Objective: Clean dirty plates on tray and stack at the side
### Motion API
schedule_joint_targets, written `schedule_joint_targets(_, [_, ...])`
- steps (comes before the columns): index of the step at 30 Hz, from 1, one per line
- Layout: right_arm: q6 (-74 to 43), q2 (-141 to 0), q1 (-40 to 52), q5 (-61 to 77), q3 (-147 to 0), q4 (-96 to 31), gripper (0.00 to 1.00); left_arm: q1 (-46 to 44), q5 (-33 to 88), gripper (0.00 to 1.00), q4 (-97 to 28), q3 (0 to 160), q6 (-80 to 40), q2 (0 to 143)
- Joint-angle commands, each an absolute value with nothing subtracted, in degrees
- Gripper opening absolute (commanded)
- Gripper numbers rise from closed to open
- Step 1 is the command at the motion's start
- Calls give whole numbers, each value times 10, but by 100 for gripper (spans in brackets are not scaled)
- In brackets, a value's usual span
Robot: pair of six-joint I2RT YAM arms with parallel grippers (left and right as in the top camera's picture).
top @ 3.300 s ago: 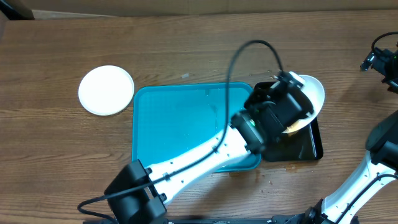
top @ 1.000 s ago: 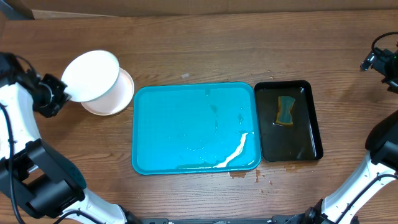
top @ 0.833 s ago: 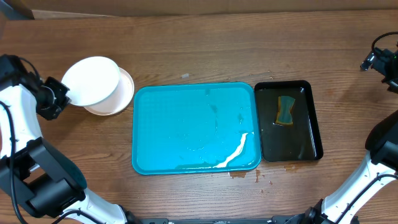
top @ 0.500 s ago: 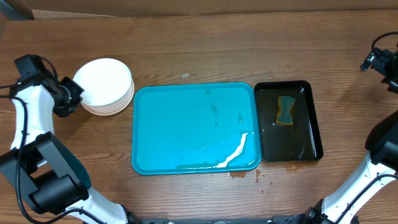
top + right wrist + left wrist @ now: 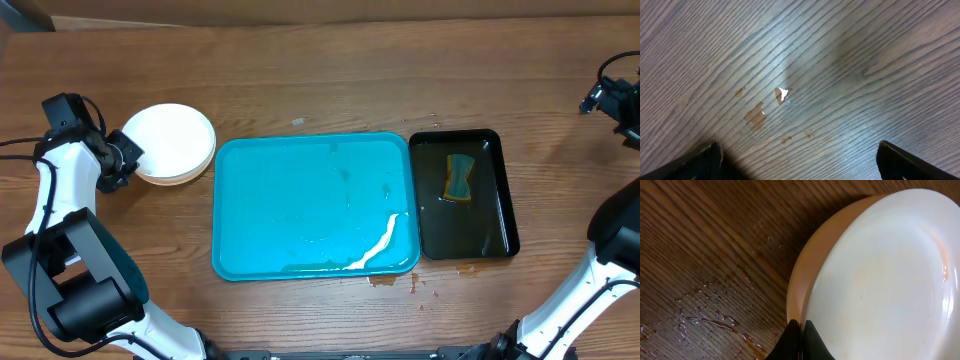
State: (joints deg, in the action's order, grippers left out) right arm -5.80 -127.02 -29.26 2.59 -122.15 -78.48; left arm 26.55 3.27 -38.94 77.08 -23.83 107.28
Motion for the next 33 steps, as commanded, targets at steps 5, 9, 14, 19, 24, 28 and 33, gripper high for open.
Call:
schedule_joint_targets(5, [-60, -1255, -293, 26, -1230, -782, 100, 262, 21, 61, -389, 769, -233, 1064])
schedule_joint_targets(9, [-60, -1255, -293, 26, -1230, -782, 100, 262, 75, 86, -413, 770, -203, 1062])
schedule_joint_targets(14, [-60, -1255, -293, 26, -1230, -782, 100, 258, 181, 86, -409, 776, -146, 1040])
schedule_joint_targets(19, [-60, -1255, -293, 26, -1230, -782, 100, 236, 238, 87, -409, 789, -136, 983])
schedule_joint_targets(24, [-60, -1255, -293, 26, -1230, -782, 100, 181, 242, 87, -409, 789, -137, 919])
schedule_joint_targets(28, [-60, -1255, -293, 26, -1230, -782, 100, 140, 240, 100, -413, 789, -137, 906])
schedule_joint_targets(33, [-60, -1255, -293, 26, -1230, -782, 100, 110, 238, 100, -418, 789, -137, 908])
